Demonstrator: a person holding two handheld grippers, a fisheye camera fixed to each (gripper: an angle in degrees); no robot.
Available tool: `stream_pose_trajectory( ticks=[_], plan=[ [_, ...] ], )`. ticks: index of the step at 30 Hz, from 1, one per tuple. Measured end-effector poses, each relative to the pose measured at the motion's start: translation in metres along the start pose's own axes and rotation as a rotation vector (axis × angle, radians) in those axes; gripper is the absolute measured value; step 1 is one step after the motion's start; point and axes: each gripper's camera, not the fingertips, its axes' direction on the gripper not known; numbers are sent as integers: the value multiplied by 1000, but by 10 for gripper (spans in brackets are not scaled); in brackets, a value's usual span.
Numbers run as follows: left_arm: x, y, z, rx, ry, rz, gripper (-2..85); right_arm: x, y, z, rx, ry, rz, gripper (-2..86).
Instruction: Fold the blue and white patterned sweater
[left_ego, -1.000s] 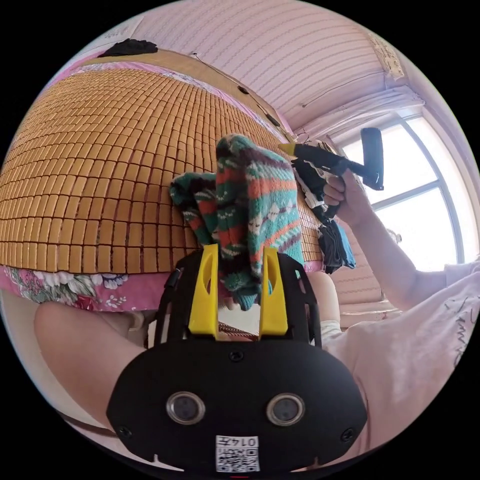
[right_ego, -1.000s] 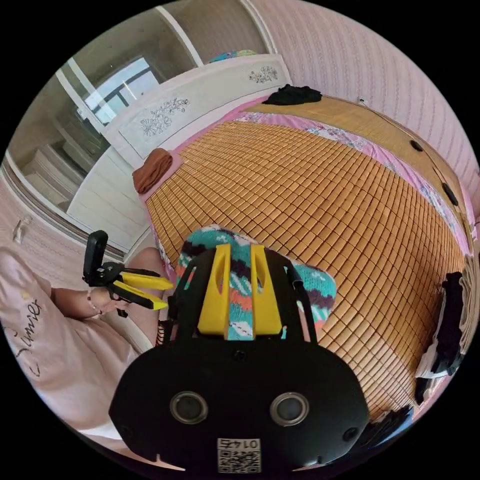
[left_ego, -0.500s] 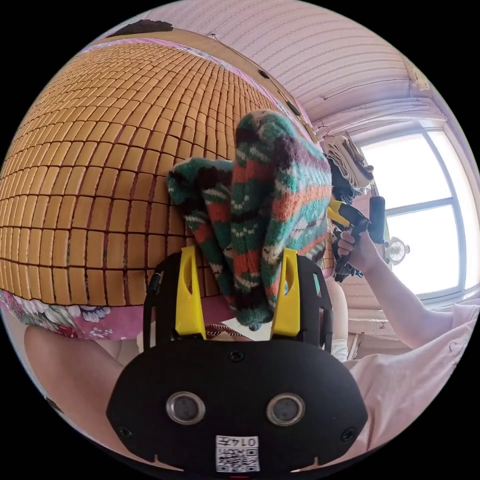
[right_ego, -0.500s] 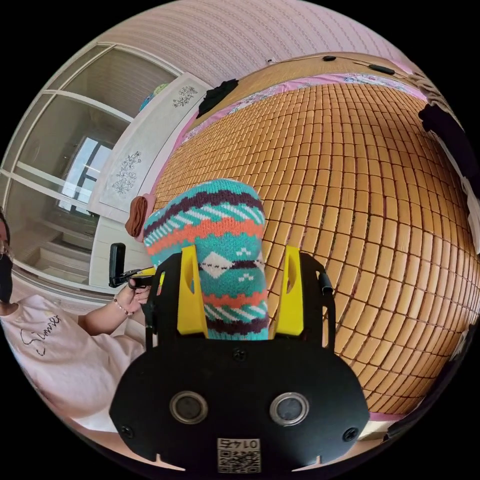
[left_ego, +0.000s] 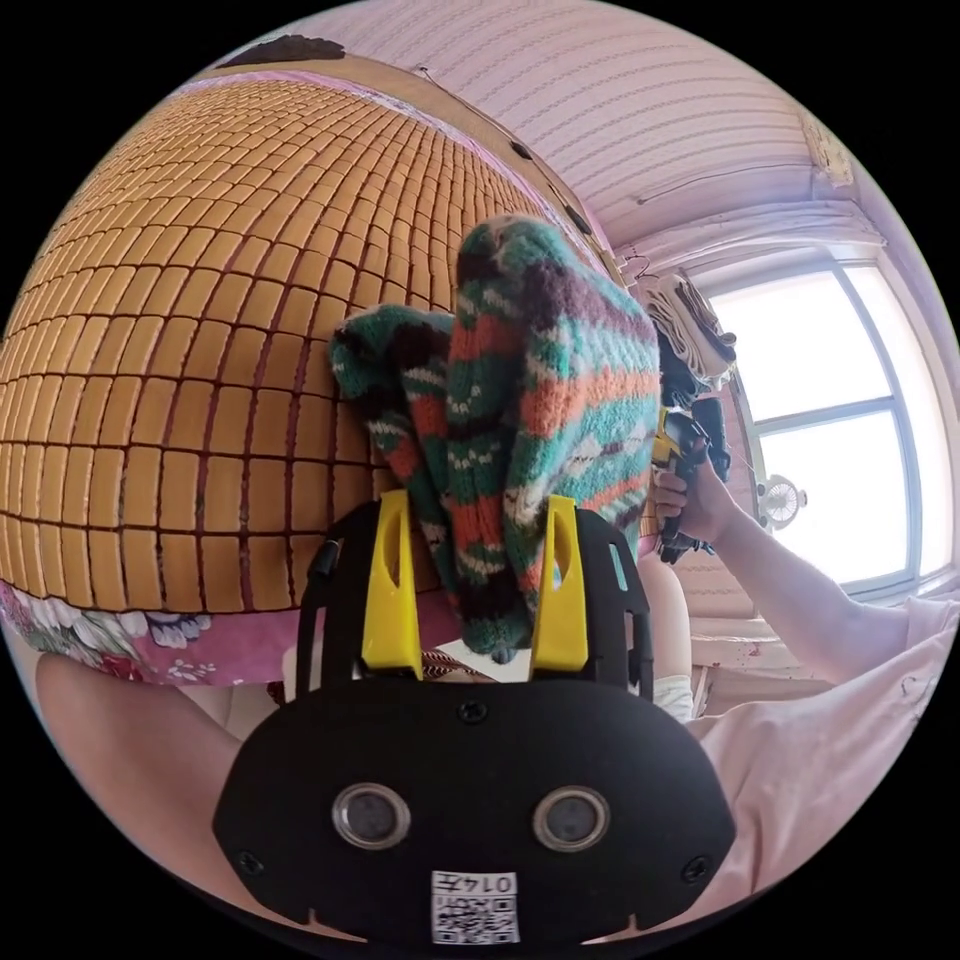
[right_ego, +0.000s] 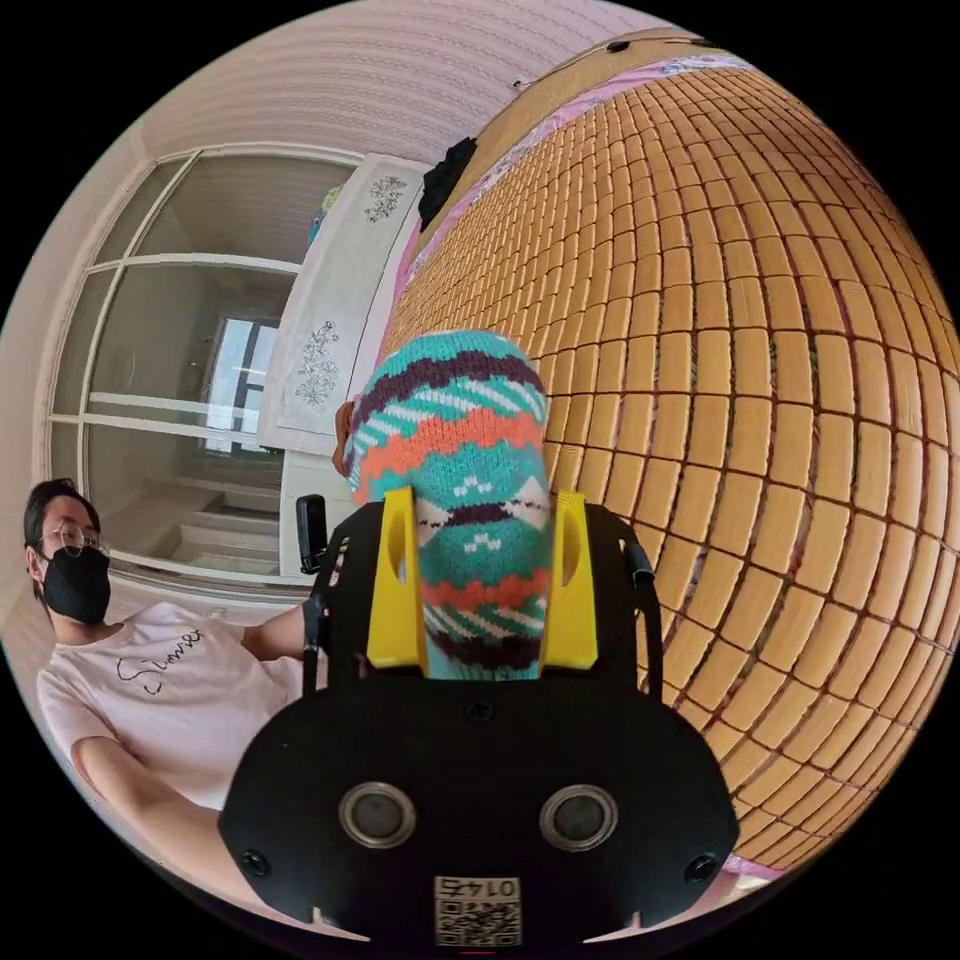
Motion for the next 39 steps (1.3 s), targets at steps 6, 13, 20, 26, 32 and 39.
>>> stream_pose_trajectory(
  ticks=[6,13,20,26,32,39],
  plan=[
    [-17,25,-6,1,89,-20,133,-3,10,13,-98,-53,-39,256],
    [-20,56,-24,9,66,18,106,-27,15,26,-152,103,-50,144],
    [-46,132,-99,253,94,-104,96,-175,-4,71,-273,256,-504,126],
    [-70,224,-255,671,-28,-157,96,-331,-46,171,-424,115,-906,126],
    [-101,273,-409,968,-281,-258,97,-495,-101,323,-564,-34,-1106,132],
    [-236,237,-499,892,-290,-543,112,-582,-168,502,-576,288,-957,150]
  ],
)
